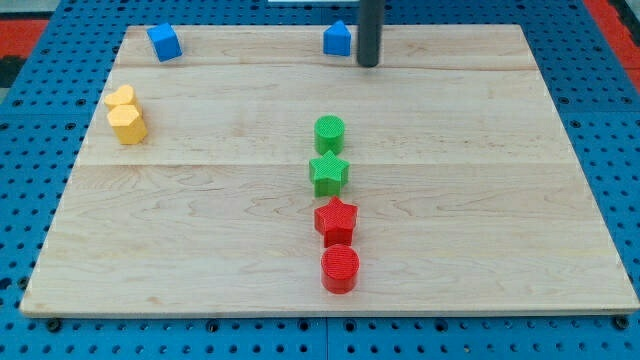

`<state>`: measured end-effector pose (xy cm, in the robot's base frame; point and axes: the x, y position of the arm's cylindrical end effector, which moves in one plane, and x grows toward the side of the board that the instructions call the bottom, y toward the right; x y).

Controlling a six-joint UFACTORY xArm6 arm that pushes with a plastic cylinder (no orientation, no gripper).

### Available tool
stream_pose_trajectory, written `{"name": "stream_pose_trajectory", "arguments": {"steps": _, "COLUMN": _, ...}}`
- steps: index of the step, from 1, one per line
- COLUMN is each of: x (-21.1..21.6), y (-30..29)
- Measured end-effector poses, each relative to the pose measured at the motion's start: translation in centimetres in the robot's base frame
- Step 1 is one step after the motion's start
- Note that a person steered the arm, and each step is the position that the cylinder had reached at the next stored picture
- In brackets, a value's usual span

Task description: Push the blue triangle into the blue cube

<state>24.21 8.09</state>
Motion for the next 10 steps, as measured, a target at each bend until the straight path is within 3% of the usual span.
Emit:
{"name": "stream_pose_trajectory", "arguments": {"steps": 1, "x": -3.4, "y": -3.7}}
{"name": "stream_pose_trajectory", "arguments": {"steps": 3, "x": -2.8, "y": -25.2}}
{"name": "stream_pose_trajectory", "arguments": {"steps": 5, "x": 1.4, "y": -16.9}}
{"name": "stream_pose_trajectory", "arguments": {"steps": 6, "x": 3.2, "y": -23.2}}
{"name": "stream_pose_trajectory", "arguments": {"steps": 7, "x": 3.2, "y": -24.6}}
{"name": "stream_pose_trajectory", "arguments": {"steps": 8, "x": 3.2, "y": -24.6}}
{"name": "stream_pose_trajectory", "arguments": {"steps": 9, "x": 3.8, "y": -20.9}}
{"name": "stream_pose_trajectory", "arguments": {"steps": 10, "x": 6.9, "y": -17.9}}
